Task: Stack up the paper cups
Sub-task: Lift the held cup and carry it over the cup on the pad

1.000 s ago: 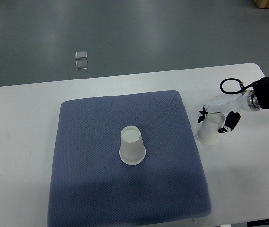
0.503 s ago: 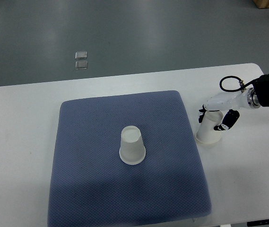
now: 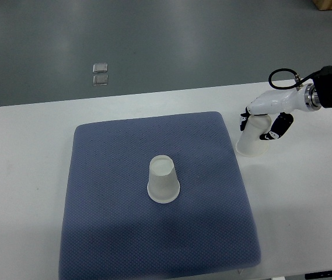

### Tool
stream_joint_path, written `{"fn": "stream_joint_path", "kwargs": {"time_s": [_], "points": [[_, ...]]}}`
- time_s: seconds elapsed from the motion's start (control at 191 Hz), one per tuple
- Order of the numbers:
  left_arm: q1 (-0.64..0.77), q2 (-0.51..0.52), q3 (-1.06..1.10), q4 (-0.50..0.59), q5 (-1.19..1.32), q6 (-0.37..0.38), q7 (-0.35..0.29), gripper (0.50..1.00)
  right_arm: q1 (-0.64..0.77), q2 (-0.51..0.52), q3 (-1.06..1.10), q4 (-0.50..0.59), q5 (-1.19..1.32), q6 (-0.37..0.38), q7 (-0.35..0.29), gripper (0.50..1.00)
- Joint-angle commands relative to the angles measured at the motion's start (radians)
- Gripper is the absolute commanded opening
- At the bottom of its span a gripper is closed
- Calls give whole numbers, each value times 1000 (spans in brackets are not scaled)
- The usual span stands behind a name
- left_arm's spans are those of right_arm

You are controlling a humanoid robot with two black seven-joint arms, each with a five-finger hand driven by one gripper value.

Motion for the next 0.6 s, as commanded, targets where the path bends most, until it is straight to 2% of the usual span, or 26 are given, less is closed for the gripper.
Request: {"fn": "stream_joint_path", "kwargs": {"time_s": [0.0, 0.356, 0.597], "points": [[0, 0, 0, 0, 0, 0, 0, 1000, 57, -1, 2, 19, 2, 33, 10, 619], [0, 0, 0, 0, 0, 0, 0, 1000, 197, 30, 9, 131, 86, 107, 50, 619], [0, 0, 0, 0, 0, 0, 0, 1000, 249, 97, 9, 154, 188, 115, 50, 617]]}}
